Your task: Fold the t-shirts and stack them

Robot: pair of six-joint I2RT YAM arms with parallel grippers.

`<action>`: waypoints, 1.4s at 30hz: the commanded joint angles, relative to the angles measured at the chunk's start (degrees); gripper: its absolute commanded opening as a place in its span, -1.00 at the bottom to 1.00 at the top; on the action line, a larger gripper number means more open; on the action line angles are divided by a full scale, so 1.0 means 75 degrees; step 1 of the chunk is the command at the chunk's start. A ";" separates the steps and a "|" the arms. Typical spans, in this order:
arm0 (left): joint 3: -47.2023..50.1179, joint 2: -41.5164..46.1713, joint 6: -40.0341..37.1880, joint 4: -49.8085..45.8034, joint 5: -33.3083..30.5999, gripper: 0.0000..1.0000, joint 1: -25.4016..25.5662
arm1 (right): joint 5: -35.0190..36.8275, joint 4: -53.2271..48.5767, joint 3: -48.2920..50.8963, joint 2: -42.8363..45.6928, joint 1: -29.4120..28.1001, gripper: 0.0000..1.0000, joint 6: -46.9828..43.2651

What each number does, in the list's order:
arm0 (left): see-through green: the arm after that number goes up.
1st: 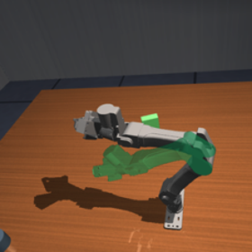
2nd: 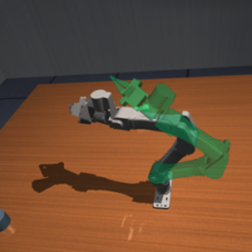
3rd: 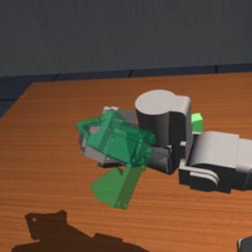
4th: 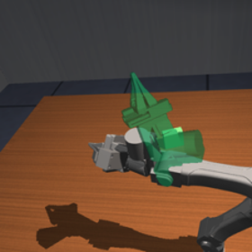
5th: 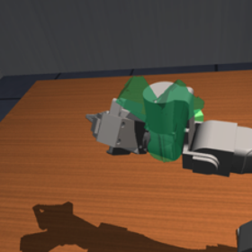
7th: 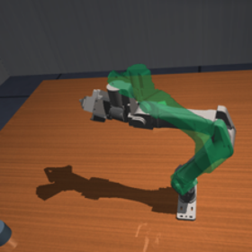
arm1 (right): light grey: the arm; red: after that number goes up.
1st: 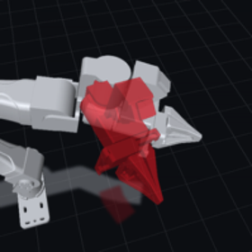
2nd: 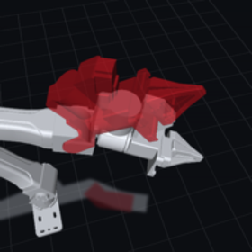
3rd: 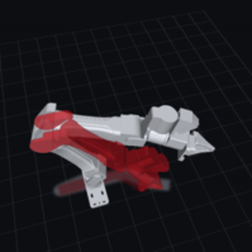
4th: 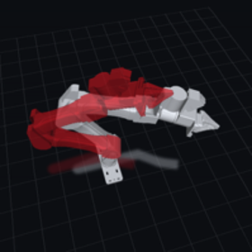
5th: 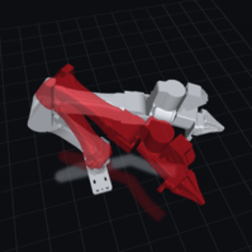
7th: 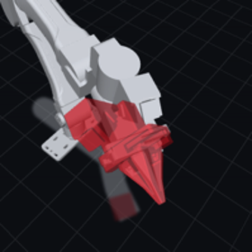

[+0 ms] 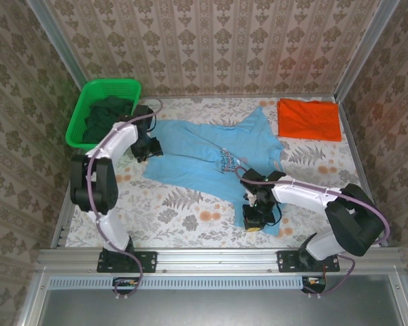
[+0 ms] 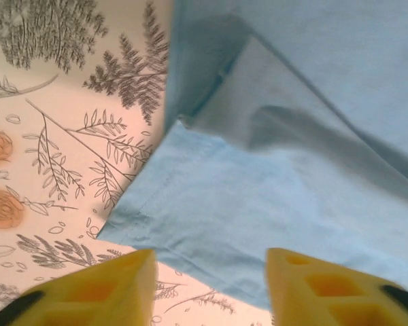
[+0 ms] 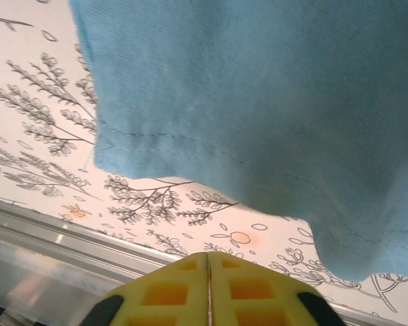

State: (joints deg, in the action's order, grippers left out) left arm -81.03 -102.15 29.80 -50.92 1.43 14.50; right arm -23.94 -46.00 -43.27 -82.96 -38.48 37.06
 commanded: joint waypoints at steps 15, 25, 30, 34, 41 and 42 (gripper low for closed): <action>0.1989 -0.0958 0.0124 0.1867 0.0389 -0.66 0.1114 | 0.0699 0.2277 0.0505 -0.0290 0.0384 -0.42 0.0977; 0.3655 -0.0013 0.0137 0.1668 0.0537 -0.65 0.1298 | -0.0302 0.2910 0.2045 0.0239 0.0071 -0.46 0.1951; 0.4247 0.0986 0.0247 0.1273 0.0498 -0.62 0.1324 | -0.0460 0.2548 0.2319 0.1388 -0.0222 -0.44 0.2384; 0.4293 0.1544 0.0235 0.0765 0.0449 -0.59 0.1325 | -0.0546 0.2289 0.2233 0.2009 -0.0225 -0.37 0.2538; 0.2723 0.2163 0.0272 -0.0620 0.0177 -0.29 0.1272 | -0.0184 0.1749 0.0818 0.2483 0.0774 -0.07 0.2230; 0.2364 0.2133 0.0258 -0.0727 0.0112 -0.24 0.1232 | -0.0063 0.1690 0.0593 0.2463 0.1121 -0.04 0.2157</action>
State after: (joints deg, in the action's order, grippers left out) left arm -56.25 -88.40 31.24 -50.94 4.21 24.01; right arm -27.00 -30.41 -33.89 -65.84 -34.59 54.02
